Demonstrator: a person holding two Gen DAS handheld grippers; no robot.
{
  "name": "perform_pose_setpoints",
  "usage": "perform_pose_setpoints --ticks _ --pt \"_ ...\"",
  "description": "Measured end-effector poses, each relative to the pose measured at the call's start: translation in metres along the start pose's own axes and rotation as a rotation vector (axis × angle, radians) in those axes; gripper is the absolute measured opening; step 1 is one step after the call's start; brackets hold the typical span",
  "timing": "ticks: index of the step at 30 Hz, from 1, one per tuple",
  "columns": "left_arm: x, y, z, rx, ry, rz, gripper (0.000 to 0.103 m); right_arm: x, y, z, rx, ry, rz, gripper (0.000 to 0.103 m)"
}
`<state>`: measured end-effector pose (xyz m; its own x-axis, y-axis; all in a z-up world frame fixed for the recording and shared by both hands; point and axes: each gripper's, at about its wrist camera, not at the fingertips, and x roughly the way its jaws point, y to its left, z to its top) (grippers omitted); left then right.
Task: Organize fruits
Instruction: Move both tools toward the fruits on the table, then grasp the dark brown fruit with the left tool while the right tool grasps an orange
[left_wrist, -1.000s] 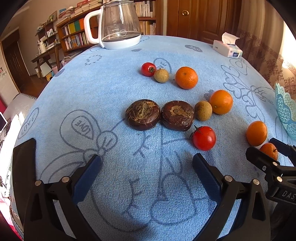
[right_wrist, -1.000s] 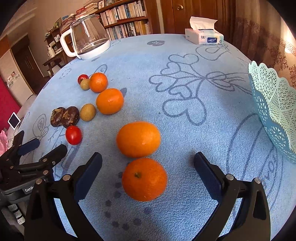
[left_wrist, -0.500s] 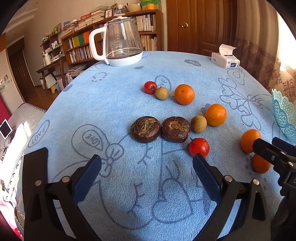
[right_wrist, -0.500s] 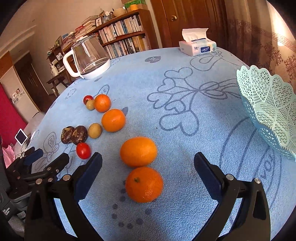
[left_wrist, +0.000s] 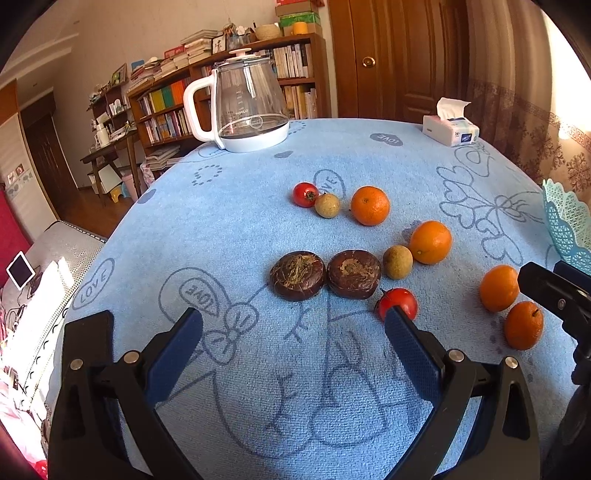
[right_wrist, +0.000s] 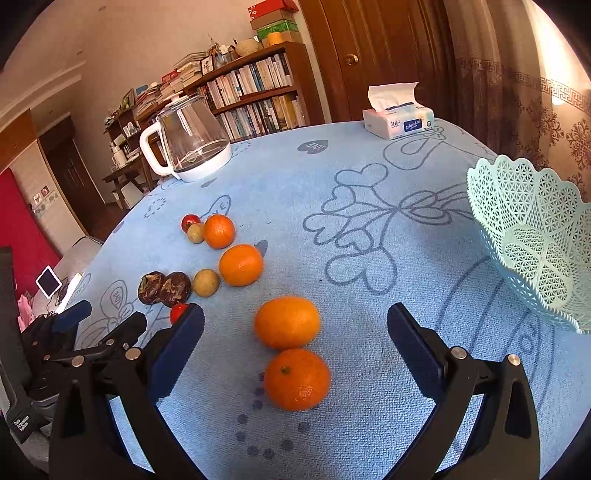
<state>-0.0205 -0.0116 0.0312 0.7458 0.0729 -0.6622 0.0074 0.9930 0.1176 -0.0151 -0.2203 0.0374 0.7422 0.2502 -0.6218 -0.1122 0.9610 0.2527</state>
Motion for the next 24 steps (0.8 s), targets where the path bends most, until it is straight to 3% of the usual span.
perform_pose_setpoints --ticks 18,24 --pt "-0.007 0.018 0.006 -0.034 -0.06 0.013 0.098 -0.022 0.009 0.004 -0.062 -0.11 -0.032 0.101" --pt "0.002 0.021 0.011 -0.058 -0.023 -0.01 0.098 -0.015 0.009 0.003 -0.056 -0.076 -0.017 0.101"
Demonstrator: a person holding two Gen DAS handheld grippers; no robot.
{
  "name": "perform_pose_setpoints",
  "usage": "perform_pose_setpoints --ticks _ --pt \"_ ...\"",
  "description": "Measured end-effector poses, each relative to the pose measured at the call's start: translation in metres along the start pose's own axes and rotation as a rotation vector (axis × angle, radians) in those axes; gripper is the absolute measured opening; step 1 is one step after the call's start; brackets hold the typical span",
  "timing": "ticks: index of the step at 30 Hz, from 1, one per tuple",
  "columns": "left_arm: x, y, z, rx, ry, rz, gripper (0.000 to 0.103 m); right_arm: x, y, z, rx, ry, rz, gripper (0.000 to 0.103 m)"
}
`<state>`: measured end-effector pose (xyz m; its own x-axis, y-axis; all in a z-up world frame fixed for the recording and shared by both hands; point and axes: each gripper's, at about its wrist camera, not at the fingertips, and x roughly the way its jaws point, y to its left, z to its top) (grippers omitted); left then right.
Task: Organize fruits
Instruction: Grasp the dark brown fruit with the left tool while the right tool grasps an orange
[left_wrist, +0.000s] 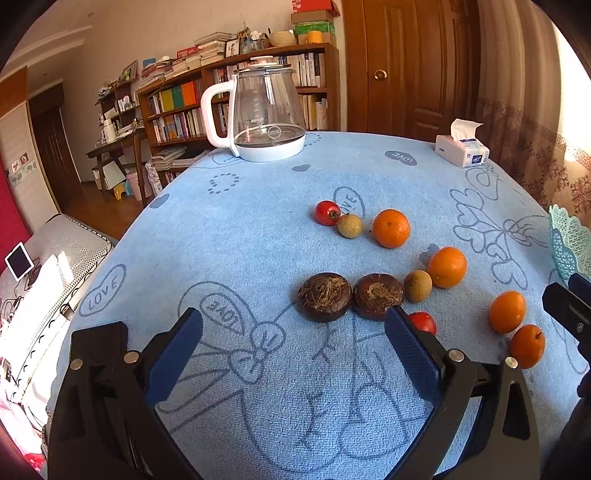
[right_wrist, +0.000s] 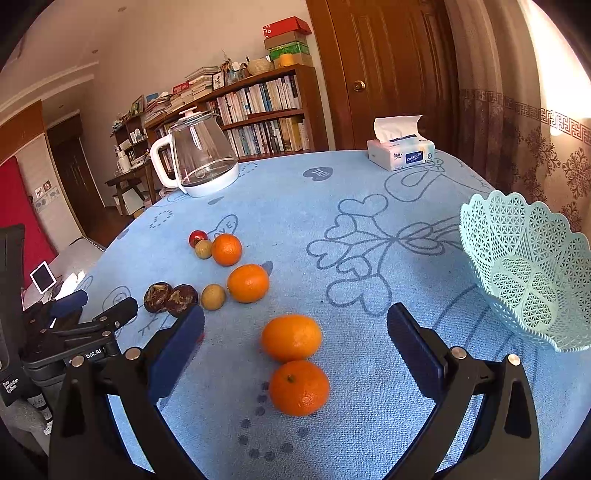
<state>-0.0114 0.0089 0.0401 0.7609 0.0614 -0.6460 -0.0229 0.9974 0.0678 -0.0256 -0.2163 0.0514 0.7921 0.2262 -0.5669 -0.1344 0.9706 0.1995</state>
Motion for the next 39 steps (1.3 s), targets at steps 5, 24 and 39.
perform_pose_setpoints --ticks 5,24,39 --pt "0.009 0.001 0.003 -0.001 0.014 -0.001 0.098 0.003 -0.004 0.0 0.024 0.019 0.015 0.101" --pt "0.031 0.006 0.006 -0.002 0.081 -0.076 0.081 0.005 0.003 -0.005 0.001 0.029 0.03 0.101" --pt "0.053 0.008 0.012 -0.027 0.157 -0.16 0.053 0.015 0.002 -0.005 0.024 0.092 0.081 0.1"
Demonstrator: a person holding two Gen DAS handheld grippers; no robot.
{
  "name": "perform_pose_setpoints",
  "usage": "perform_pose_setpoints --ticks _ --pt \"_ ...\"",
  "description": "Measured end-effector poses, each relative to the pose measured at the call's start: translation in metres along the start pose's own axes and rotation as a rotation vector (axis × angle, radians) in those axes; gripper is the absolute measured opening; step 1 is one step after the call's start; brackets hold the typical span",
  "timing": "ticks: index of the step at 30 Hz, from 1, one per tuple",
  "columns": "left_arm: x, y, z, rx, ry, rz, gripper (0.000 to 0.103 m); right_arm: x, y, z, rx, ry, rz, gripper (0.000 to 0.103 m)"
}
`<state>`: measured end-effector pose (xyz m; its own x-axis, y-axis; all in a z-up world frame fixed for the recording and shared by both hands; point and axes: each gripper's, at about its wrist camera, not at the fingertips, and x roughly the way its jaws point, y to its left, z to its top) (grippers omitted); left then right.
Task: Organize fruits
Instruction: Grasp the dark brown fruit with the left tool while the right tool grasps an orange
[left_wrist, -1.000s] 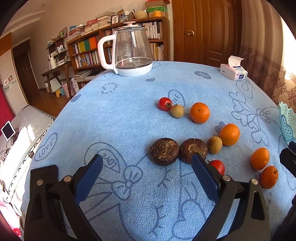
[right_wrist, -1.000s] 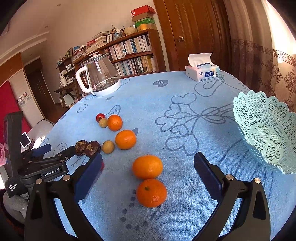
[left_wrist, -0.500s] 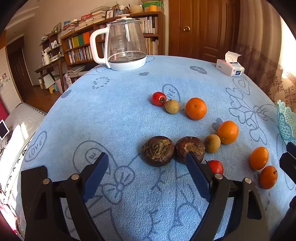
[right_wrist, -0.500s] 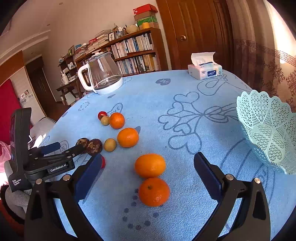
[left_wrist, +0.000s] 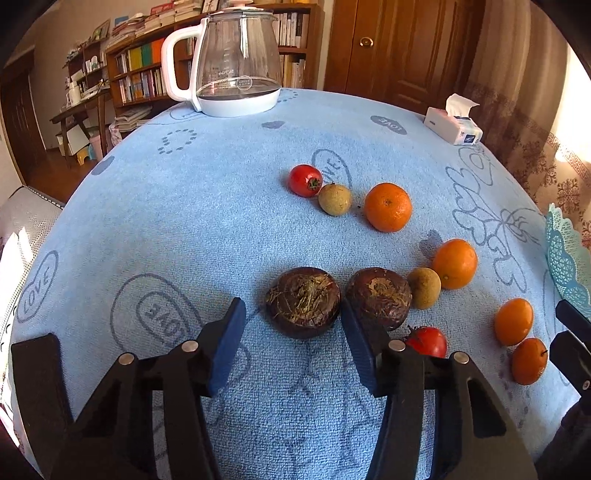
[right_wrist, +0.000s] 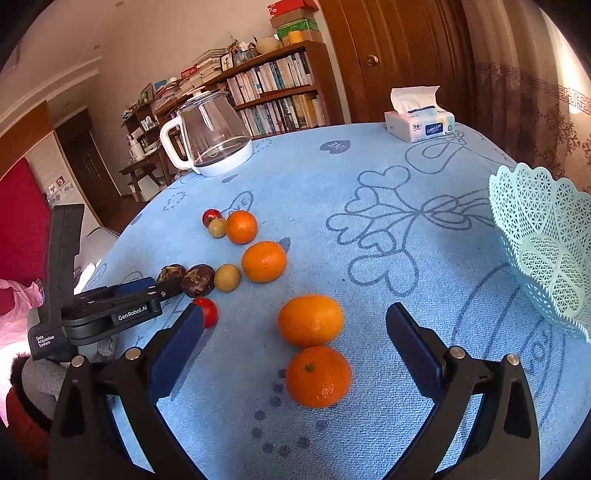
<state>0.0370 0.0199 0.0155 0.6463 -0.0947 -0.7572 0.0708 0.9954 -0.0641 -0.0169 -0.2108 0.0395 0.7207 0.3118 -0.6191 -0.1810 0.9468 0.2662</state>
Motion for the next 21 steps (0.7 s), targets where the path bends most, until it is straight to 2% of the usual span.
perform_pose_setpoints --ticks 5,9,13,21 --pt "0.007 -0.003 0.002 0.009 0.008 0.0 0.046 0.003 -0.003 0.004 0.014 0.01 -0.011 0.098" --pt "0.007 -0.003 0.003 0.009 0.001 -0.006 0.044 0.012 -0.009 0.005 0.034 0.048 -0.005 0.082" --pt "0.005 0.0 0.003 -0.003 -0.01 -0.018 0.044 0.02 -0.013 0.004 0.05 0.08 0.005 0.074" --pt "-0.019 0.009 0.011 -0.025 -0.064 -0.025 0.044 0.022 -0.013 0.003 0.047 0.088 0.011 0.072"
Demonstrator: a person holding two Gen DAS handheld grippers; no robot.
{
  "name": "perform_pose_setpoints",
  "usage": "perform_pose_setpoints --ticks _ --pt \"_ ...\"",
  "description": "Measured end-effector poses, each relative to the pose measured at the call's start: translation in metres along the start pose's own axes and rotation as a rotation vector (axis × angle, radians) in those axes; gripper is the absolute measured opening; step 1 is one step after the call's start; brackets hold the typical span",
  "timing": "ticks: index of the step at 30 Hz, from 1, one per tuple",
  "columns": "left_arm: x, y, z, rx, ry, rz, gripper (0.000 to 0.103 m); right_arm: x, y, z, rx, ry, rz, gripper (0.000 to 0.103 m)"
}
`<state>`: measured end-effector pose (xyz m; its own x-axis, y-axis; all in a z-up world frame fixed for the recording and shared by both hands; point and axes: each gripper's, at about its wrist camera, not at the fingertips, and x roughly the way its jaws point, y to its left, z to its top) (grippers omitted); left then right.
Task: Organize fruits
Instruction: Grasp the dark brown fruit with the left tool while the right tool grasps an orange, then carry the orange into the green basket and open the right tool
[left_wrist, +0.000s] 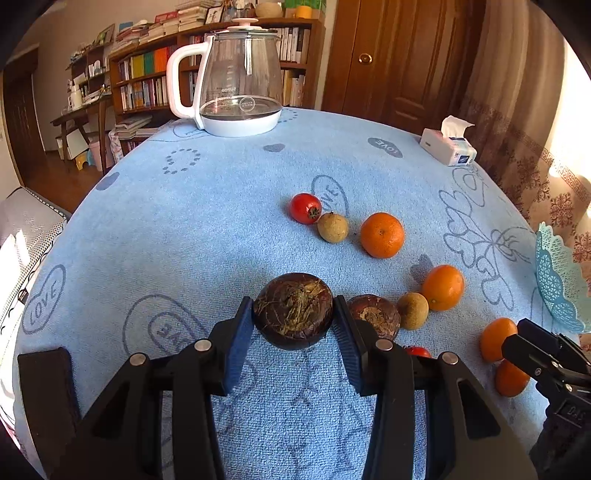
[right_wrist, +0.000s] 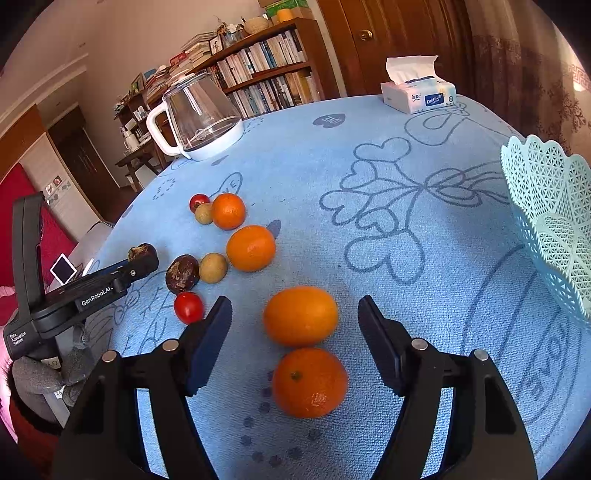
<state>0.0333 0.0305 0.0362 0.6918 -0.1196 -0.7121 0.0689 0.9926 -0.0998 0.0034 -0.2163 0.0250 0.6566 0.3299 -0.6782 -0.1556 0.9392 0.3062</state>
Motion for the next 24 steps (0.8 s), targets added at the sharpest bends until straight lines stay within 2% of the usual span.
perform_pose_setpoints --ticks 11,20,24 --pt "-0.028 -0.004 0.008 -0.008 -0.06 0.004 0.044 0.003 0.003 0.0 -0.012 0.012 -0.023 0.072" --pt "-0.035 -0.01 0.007 0.0 -0.066 -0.007 0.044 0.018 0.001 0.001 -0.011 0.062 -0.008 0.048" --pt "-0.035 -0.009 0.007 -0.005 -0.062 -0.006 0.044 0.019 0.0 0.0 -0.013 0.063 -0.005 0.047"
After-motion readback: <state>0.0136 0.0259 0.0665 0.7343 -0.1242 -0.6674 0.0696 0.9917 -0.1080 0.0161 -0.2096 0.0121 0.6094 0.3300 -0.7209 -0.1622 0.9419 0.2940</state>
